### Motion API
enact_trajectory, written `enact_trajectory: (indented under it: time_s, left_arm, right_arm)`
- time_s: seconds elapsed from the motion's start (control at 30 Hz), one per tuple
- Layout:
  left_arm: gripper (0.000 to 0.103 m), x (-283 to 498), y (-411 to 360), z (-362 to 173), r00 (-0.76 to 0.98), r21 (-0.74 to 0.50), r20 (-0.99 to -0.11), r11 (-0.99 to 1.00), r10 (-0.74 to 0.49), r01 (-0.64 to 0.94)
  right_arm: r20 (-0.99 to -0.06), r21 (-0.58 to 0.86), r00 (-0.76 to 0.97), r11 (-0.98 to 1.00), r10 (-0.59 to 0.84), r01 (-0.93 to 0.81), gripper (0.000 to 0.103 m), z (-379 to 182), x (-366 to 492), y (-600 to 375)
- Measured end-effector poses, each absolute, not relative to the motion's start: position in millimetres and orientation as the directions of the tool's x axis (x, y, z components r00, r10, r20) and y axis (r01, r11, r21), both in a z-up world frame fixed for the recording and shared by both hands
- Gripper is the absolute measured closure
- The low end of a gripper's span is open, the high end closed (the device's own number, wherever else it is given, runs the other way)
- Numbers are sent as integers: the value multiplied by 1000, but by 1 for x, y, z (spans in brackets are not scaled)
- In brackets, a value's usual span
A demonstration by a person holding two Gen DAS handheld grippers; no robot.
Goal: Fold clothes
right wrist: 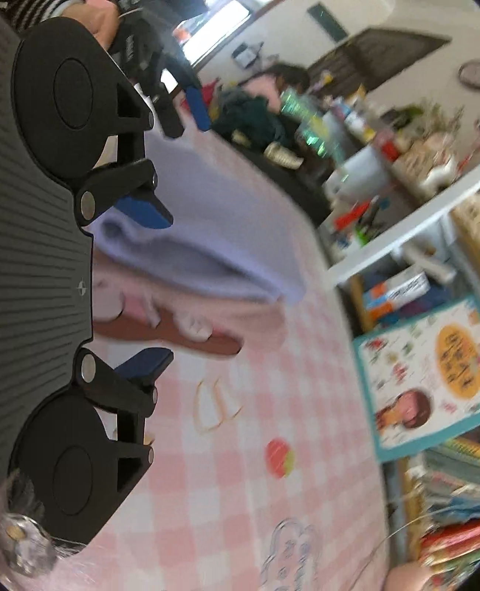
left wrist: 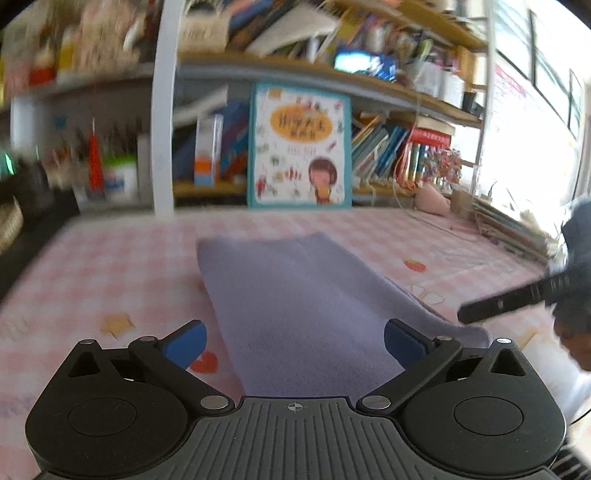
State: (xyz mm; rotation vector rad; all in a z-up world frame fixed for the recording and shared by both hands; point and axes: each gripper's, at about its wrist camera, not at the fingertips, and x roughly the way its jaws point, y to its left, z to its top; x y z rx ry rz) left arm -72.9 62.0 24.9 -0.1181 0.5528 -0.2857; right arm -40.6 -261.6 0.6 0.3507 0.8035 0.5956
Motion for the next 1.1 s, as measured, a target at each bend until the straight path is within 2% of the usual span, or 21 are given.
enact_trajectory:
  time_s: [0.17,0.3,0.43,0.5,0.57,0.67,0.77,0.83,0.9,1.0,1.1]
  left_arm:
    - [0,-38,86,13,714,-424,-582,895,-388,141]
    - [0,-26,100,-6,667,-554,-582,827,-466,94]
    - [4,-24,103,-7,669,-564,-577,821,-469,88]
    - [13,-23,102,-6,667,-552,-585,829,-462,90]
    - [36,-20,103,-7,648,-594,-571,799,-505,99]
    - [41,-21,100,-4,657,-573,-569,812,-494,114]
    - [45,-29,86,3,703,-467,-567,870,-430,155]
    - [45,-33,77,8,730,-394,-558,900,-395,186]
    - [45,-33,77,9,733,-377,-557,906,-389,194]
    - [39,-22,91,4,693,-460,-575,872,-436,167]
    - [37,-14,100,-1,653,-530,-577,833,-491,158]
  right_arm:
    - [-552,616,475,719,685,-321,29,-5,-36,-267]
    - [-552,666,444,693,706,-275,25,-11,-24,-268]
    - [-556,687,408,677,724,-265,28,-10,-9,-262]
    - [-566,669,396,684,723,-292,35,-9,-3,-251]
    - [-576,660,380,686,723,-306,52,-10,2,-241]
    - [-598,610,391,714,699,-344,56,-7,6,-227]
    - [-612,461,459,763,644,-453,65,2,-4,-211]
    - [-611,351,506,782,608,-516,68,5,-15,-201]
    - [-610,284,533,790,587,-544,68,5,-22,-195]
    - [-616,361,496,779,612,-513,66,0,-14,-204]
    - [-619,485,435,754,654,-444,57,-7,1,-212]
